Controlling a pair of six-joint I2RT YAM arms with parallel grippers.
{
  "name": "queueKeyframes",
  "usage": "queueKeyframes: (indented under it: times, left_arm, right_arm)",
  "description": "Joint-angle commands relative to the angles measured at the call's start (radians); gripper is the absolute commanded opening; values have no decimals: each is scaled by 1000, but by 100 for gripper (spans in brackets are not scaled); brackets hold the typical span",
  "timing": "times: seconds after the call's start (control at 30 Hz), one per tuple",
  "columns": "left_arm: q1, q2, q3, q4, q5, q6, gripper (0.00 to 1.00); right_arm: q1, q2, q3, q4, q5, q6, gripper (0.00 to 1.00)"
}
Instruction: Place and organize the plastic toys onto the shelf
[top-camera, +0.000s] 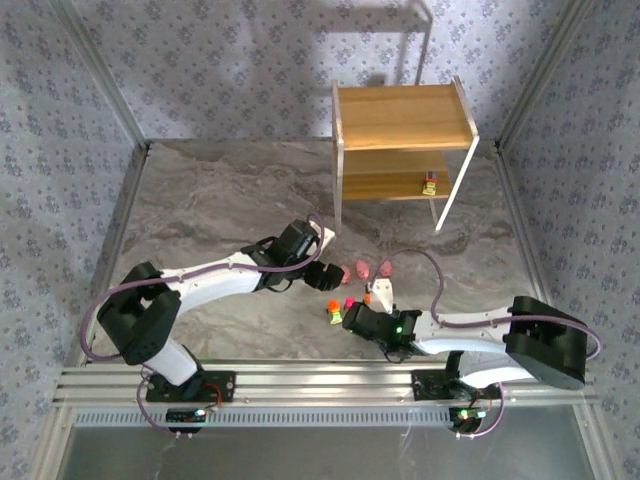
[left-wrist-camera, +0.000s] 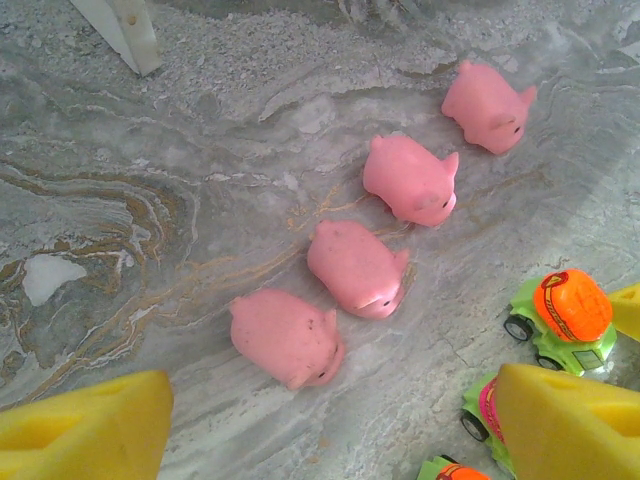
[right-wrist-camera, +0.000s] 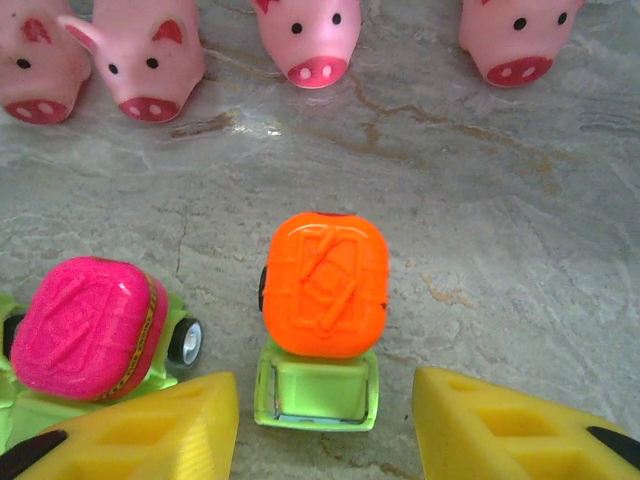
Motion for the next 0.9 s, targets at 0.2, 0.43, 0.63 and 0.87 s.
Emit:
queueKeyframes:
  times: [0.2,0.43,0.63,0.87]
  left_arm:
    - [3,-20,23,-7,8,7,84]
    - [3,-20,23,-8,7,7,84]
    - [3,-22,23,-10,3,8,84]
    - [5,-21,23,-10,0,8,84]
  right_arm:
    - [-34,30,24,21,-12,-48,49]
    - [-47,38,34,43,-21,-72,49]
    - [-65,61,38,58,-28,-79,47]
    - [-67,71,35,50,-25,-73,44]
